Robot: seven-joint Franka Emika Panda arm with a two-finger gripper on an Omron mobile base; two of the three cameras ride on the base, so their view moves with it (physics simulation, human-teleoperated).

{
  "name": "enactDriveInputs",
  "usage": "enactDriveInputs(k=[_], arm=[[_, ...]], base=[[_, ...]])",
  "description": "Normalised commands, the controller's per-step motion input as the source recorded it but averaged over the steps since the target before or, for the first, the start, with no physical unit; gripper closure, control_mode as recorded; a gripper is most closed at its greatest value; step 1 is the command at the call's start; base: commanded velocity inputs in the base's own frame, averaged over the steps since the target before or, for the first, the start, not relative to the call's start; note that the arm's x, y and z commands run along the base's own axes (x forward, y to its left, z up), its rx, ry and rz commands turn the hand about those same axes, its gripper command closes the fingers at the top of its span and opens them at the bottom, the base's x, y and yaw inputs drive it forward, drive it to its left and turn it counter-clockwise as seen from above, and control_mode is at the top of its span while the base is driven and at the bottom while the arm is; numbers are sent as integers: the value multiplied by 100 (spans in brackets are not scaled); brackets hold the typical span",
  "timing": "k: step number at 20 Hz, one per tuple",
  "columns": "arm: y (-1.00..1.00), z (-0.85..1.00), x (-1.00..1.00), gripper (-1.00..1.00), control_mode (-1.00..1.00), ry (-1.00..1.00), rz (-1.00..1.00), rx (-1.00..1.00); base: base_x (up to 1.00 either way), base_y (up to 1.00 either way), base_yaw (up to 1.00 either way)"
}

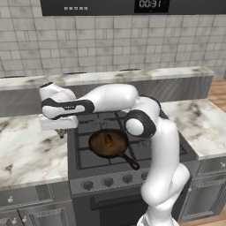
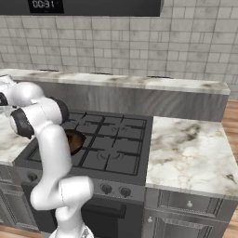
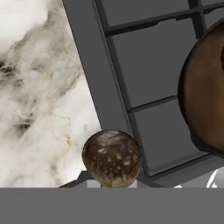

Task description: Put the sweet potato and mushroom in the pan. Then turn on the front left burner and set the heat to medium.

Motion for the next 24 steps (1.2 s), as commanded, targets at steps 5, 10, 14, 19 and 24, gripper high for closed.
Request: enactDriveInputs(k=[5,10,14,19,24], arm=[[-100,3,-38,100,-100,0,0,11],[-100,0,-51,100,-100,0,1,14],[-100,12,-26,100,-100,-3,5,13],[-86,12,17,100,-100,1,14,8],[-34,18,85,100,-100,17,22,0]], base=[[0,0,0],[0,0,0],[0,0,0],[0,0,0],[0,0,0]])
